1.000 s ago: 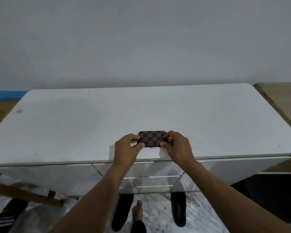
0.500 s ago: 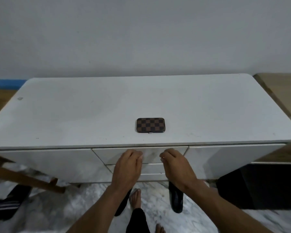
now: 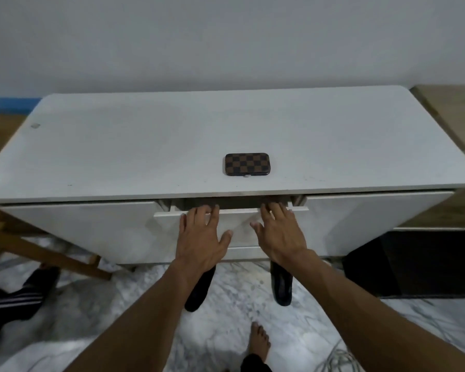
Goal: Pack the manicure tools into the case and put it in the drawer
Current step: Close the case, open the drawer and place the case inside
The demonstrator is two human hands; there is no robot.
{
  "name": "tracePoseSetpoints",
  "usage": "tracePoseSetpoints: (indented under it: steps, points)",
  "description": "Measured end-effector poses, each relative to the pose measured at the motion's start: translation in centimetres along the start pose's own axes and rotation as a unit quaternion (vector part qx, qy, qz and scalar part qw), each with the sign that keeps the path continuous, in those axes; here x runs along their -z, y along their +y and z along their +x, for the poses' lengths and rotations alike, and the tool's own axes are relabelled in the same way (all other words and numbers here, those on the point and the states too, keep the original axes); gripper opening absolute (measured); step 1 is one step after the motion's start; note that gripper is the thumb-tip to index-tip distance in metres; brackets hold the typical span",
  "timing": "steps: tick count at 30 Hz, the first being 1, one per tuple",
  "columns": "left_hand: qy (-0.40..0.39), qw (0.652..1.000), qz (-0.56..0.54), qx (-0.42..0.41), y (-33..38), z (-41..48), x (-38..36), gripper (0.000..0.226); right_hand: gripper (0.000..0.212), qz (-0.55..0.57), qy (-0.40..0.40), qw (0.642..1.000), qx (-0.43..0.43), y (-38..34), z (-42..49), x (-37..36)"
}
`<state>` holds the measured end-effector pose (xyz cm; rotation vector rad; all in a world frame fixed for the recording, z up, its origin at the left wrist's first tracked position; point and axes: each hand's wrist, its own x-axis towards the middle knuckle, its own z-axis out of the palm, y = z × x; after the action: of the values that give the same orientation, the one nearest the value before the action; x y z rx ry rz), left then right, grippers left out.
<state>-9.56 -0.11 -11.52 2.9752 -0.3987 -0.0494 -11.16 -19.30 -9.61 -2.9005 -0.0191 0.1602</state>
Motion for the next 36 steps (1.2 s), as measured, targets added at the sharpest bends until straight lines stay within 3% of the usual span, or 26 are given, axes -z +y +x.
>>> tracePoseSetpoints:
  steps: [2,5,9,23,30,36]
  points:
    - [0.0,0.999,-0.027,-0.023,-0.4,-1.5,0.3,0.075,0.065,0.016,-0.017,1.0,-0.015,-0.7,-1.7,-0.4]
    - [-0.075,0.995,-0.071,-0.008,-0.3,-4.6,0.5,0.069,0.07,0.018,-0.083,0.995,-0.05,-1.4,-5.2,-1.7]
    - [-0.14,0.985,-0.103,-0.012,-0.4,-8.9,0.5,0.076,0.07,-0.007,-0.119,0.991,-0.058,-2.0,-9.4,-1.9]
    - [-0.222,0.973,-0.055,-0.025,0.2,-14.2,2.7,0.07,0.068,0.004,-0.174,0.98,-0.096,-3.7,-14.1,-0.4]
    - [-0.204,0.975,0.013,-0.083,-0.1,-13.9,3.7,0.063,0.047,-0.059,-0.164,0.982,-0.072,-4.5,-13.8,2.5]
    - [-0.062,0.994,-0.088,-0.03,-1.0,-8.9,5.1,0.06,0.049,-0.025,-0.071,0.995,-0.071,-5.0,-8.9,5.2]
